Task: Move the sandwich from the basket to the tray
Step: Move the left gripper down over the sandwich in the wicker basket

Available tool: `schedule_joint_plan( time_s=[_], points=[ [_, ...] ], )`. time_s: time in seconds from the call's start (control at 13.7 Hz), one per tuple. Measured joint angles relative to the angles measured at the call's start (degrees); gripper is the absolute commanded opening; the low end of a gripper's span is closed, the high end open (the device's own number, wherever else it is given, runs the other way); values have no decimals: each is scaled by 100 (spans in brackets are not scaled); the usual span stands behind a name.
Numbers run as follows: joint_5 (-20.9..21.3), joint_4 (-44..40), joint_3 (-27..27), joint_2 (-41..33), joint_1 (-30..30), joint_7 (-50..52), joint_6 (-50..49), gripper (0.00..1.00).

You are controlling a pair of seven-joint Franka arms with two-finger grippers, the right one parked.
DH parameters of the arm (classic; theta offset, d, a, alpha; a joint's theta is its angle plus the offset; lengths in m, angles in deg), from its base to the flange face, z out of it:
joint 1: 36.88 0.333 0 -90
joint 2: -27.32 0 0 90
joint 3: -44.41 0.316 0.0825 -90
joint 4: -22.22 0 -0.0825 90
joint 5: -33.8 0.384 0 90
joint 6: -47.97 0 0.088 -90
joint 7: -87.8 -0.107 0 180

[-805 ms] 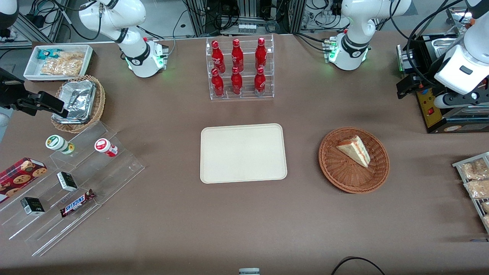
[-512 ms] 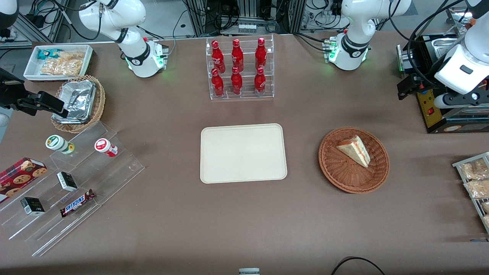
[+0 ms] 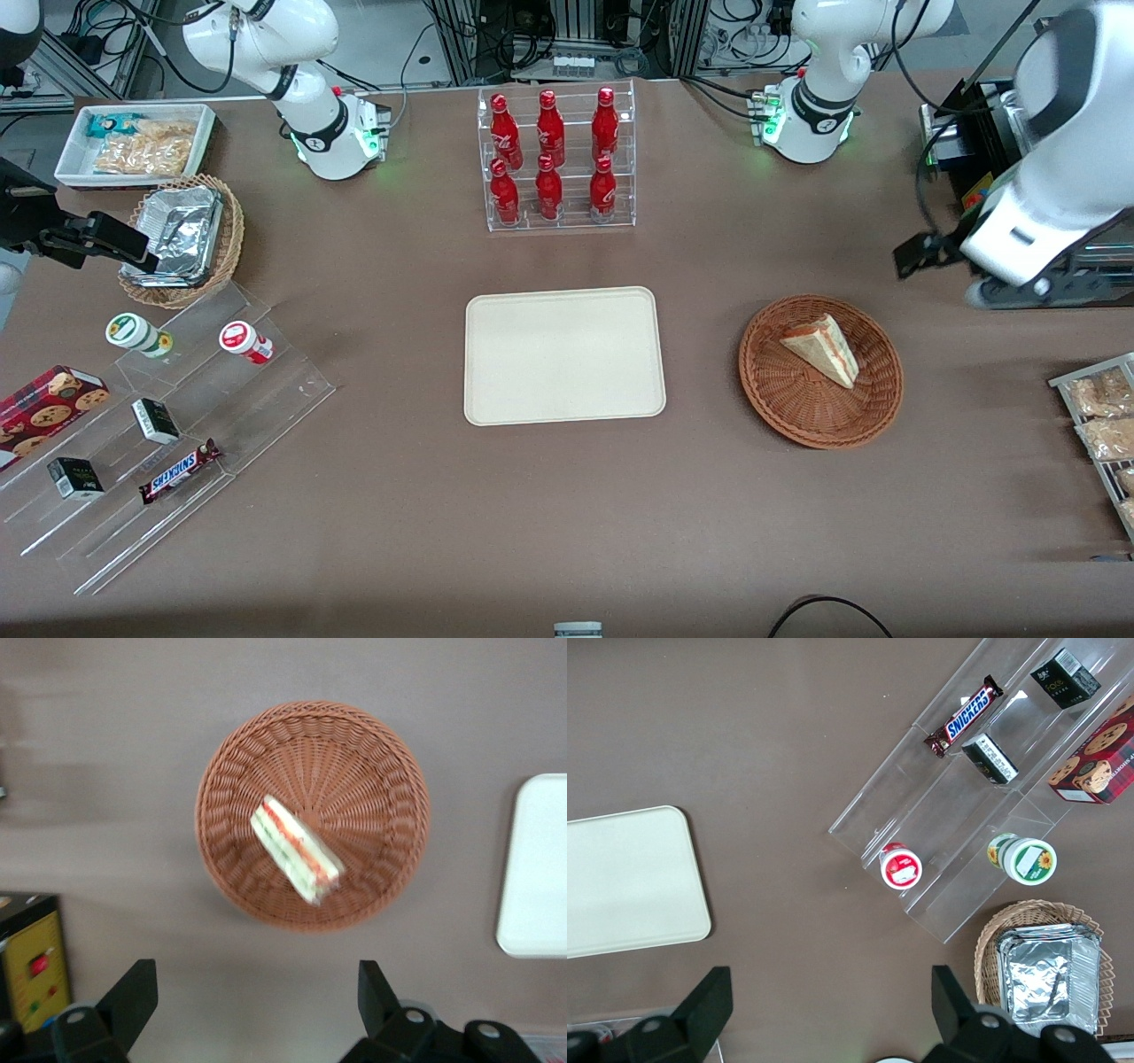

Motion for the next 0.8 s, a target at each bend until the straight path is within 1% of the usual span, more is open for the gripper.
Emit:
schedule_joint_plan(
  time_s=[0.15, 0.29, 0.51, 0.66, 0.8],
  points=[
    [-9, 999, 16, -50, 46, 558, 1126, 100],
    [-11, 1475, 18, -53, 63, 1587, 1578, 100],
    [-11, 1666, 5, -51, 64, 2869, 1714, 100],
    [-11, 1784, -51, -10, 63, 3656, 2008, 100],
    [-11, 1874, -225, 168, 60, 4175, 2387, 100]
  ],
)
